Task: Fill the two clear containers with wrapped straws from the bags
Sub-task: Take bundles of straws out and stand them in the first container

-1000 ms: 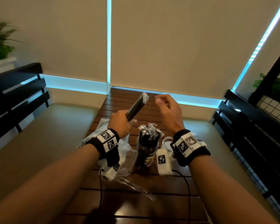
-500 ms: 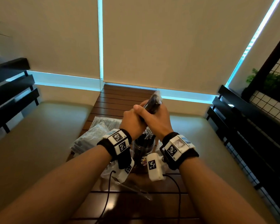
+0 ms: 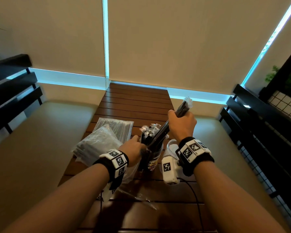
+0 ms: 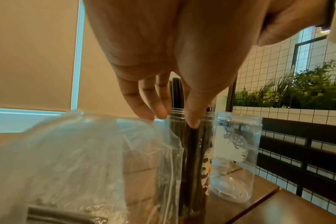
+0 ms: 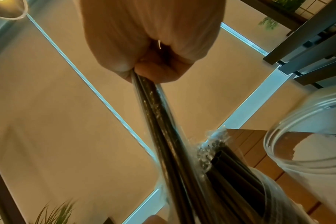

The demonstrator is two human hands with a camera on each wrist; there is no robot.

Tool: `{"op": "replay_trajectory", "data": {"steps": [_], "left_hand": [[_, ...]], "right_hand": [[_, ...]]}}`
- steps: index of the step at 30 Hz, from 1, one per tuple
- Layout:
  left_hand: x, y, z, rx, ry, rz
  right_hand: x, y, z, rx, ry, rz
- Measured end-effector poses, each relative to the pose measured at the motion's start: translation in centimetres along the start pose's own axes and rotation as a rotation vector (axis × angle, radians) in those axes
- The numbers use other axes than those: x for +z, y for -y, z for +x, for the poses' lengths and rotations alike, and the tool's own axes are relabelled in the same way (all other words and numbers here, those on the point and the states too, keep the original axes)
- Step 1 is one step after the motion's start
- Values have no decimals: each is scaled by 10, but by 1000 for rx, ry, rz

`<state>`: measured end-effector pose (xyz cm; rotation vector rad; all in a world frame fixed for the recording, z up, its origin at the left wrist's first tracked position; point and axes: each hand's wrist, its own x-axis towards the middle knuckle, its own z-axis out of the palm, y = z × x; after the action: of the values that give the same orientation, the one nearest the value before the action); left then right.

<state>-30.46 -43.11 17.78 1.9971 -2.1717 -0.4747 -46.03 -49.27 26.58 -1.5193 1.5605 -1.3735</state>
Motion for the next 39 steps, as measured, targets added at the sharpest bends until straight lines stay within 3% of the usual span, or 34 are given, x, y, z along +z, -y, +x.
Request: {"op": "replay_trajectory", "data": {"steps": [5, 8, 14, 18, 23, 26, 28, 30, 33, 39], "left_hand": [[4, 10, 8, 38, -1, -60], [4, 14, 12, 89, 2, -56], [0, 12, 16, 150, -58, -98], [1, 12, 16, 132, -71, -147], [3, 11, 18, 134, -91, -173], [2, 12, 20, 128, -79, -187], [1, 11, 20, 133, -76, -180], [0, 11, 20, 138, -82, -181], [2, 12, 19, 143, -90, -197], [6, 15, 24, 155, -115, -169]], "right_hand": [[18, -7, 11, -21, -107, 1], [29, -11, 12, -160, -131, -26], [56, -42, -8, -512, 4, -131], [61, -62, -19, -521, 48, -201], [53, -61, -15, -477, 114, -470], [45, -32, -3, -579, 94, -286], [42, -9, 6, -677, 146, -315], [44, 8, 12, -721, 299, -539], [50, 11, 11, -622, 516, -785], [56, -10, 0, -534, 615, -850]]}}
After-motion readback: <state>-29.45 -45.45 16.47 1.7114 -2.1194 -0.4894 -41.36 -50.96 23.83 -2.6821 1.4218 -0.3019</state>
